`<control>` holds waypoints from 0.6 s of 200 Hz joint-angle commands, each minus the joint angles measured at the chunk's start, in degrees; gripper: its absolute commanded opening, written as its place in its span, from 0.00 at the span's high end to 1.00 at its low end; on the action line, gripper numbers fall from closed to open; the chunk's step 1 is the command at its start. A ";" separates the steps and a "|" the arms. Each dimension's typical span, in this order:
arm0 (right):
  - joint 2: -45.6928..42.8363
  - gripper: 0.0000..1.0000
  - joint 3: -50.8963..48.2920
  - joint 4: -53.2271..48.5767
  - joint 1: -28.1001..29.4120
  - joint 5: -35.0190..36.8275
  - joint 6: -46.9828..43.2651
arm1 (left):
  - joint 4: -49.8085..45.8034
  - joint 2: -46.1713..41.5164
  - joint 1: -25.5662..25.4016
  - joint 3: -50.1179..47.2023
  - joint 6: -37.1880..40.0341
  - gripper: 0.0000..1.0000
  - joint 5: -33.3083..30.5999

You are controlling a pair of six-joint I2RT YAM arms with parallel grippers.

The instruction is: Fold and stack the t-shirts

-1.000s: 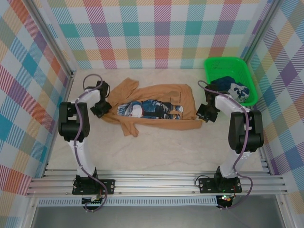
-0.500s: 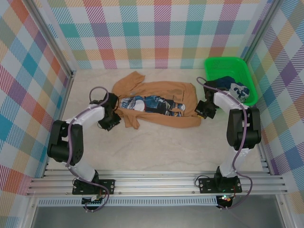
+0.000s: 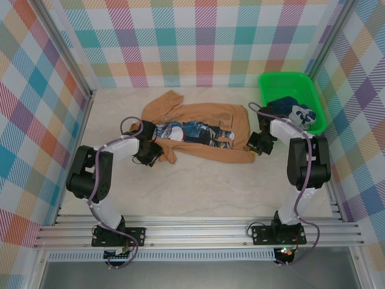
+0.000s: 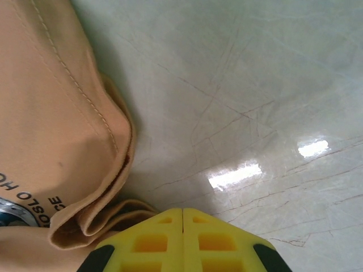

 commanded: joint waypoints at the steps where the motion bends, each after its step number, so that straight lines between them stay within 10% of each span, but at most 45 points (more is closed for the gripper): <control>1: -1.71 1.00 -0.95 0.17 0.13 -0.61 -0.20 | 1.57 2.12 -1.80 2.19 -1.04 0.70 1.96; 43: -2.09 1.00 -0.91 0.19 0.13 -0.62 -0.37 | -1.20 0.95 -2.28 2.81 -0.42 1.00 -3.07; 120: -0.82 1.00 2.38 -0.42 0.13 -0.65 -2.76 | -31.57 -13.61 -2.28 9.54 8.01 1.00 -10.00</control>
